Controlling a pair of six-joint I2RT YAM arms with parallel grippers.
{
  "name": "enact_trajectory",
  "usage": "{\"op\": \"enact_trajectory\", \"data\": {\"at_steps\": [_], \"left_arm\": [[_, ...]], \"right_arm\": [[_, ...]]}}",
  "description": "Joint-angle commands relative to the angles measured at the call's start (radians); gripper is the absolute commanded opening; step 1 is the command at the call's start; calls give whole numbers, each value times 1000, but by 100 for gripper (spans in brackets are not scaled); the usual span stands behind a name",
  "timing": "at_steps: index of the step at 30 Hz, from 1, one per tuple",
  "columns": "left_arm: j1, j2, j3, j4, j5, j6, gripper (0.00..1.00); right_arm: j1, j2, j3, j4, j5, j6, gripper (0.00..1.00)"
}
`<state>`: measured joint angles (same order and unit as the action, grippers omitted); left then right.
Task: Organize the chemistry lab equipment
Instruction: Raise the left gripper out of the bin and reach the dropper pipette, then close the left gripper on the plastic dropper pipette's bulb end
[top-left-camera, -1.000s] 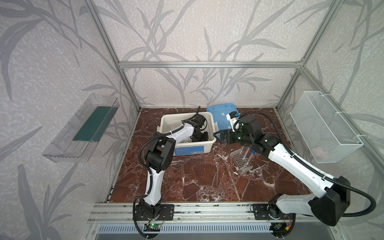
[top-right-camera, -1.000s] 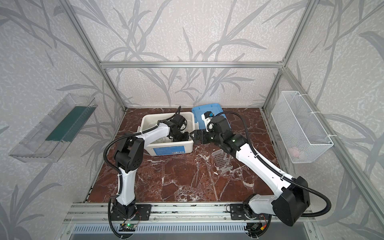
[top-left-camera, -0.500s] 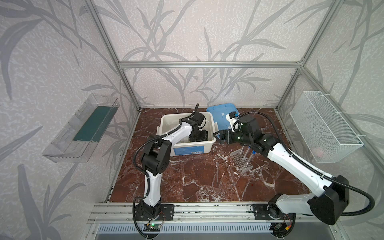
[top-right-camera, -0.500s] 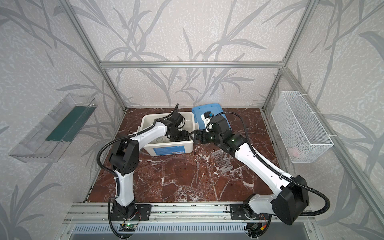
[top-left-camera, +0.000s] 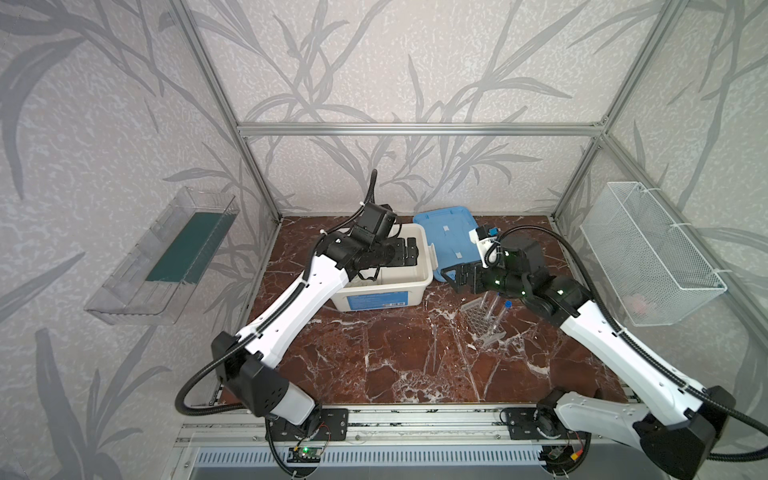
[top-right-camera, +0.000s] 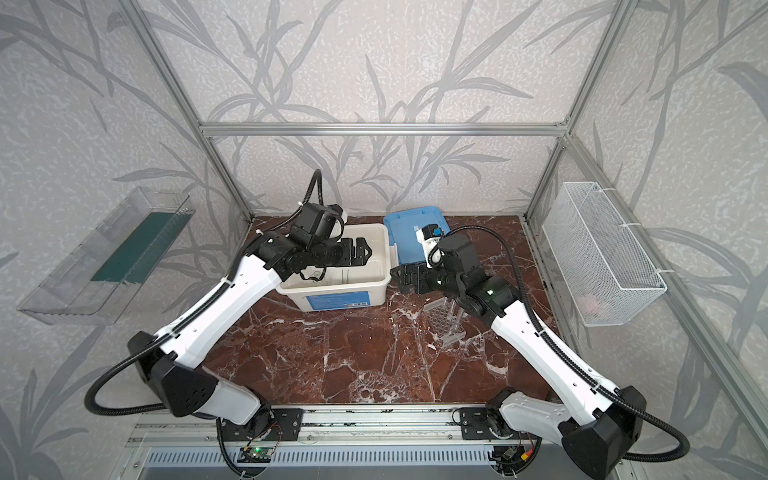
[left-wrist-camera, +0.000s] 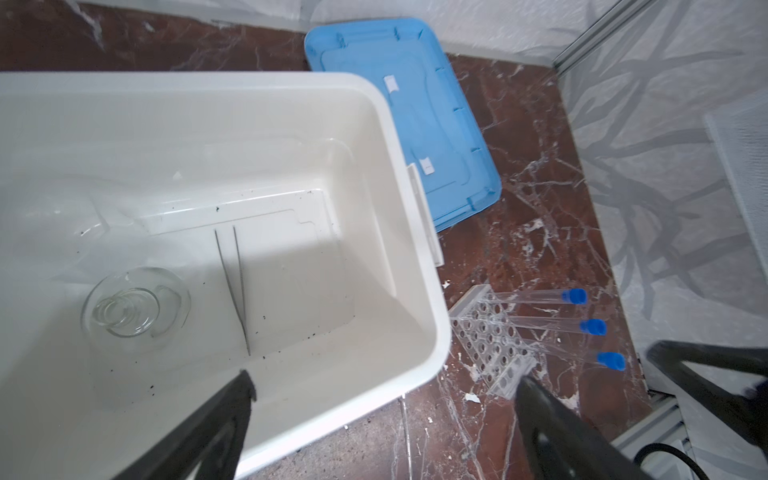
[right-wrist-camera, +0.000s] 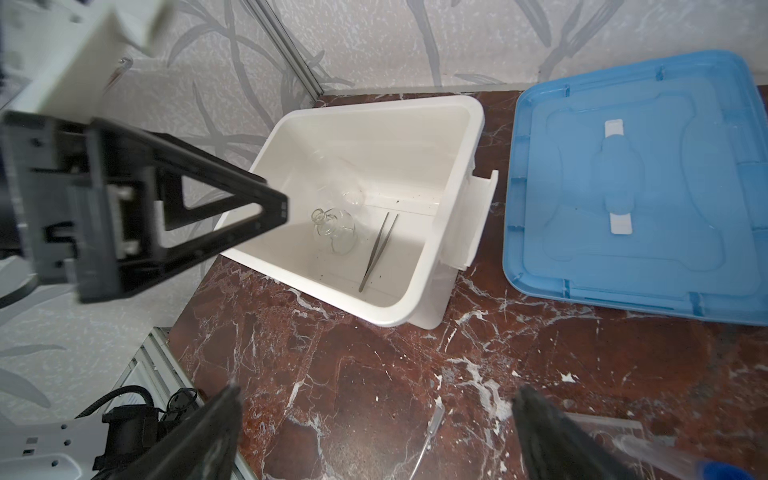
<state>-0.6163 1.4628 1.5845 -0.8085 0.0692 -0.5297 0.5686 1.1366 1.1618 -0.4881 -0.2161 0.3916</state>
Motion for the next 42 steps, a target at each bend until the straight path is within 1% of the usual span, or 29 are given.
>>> {"op": "enact_trajectory", "data": {"at_steps": [1,4,7,9,12,14,16,18,20,23,24,27,31,34,39,42], "left_arm": [[-73,-88,-92,-36,-63,-71,99],[-151,-156,-196,10,-51,-128,96],[-224,-190,-273,14,-91,-176,94],[-266,-188,-325,31,-106,-211,93],[-317,-165,-410,99,-127,-281,88],[-352,-136,-450,157,-147,-300,83],[-380,-90,-466,178,-184,-316,78],[-399,-37,-468,189,-210,-336,71],[-411,27,-462,208,-202,-342,65],[-417,121,-462,248,-206,-360,59],[-419,149,-462,268,-201,-367,55],[-421,228,-452,319,-194,-380,51],[-427,316,-393,294,-221,-358,49],[-427,352,-377,303,-215,-356,47],[-425,406,-360,313,-216,-351,46],[-422,435,-341,316,-217,-345,43]], "right_arm": [[-17,-57,-30,-114,17,-27,99],[-23,-120,-74,-143,12,-39,99],[-26,-172,-110,-182,19,-42,99],[-29,-200,-135,-197,25,-45,99],[-31,-234,-166,-209,27,-47,99],[-32,-258,-186,-207,27,-45,99],[-31,-291,-217,-187,29,-32,99],[-31,-314,-238,-179,25,-15,99],[-31,-329,-243,-193,19,-13,99],[-31,-347,-234,-224,43,-26,99],[-30,-354,-230,-229,54,-31,99],[-30,-362,-220,-236,61,-42,99],[-30,-350,-225,-248,50,-52,99],[-30,-355,-243,-254,29,-64,99],[-30,-324,-254,-314,-58,-119,99],[-31,-318,-267,-344,-34,-131,99]]}}
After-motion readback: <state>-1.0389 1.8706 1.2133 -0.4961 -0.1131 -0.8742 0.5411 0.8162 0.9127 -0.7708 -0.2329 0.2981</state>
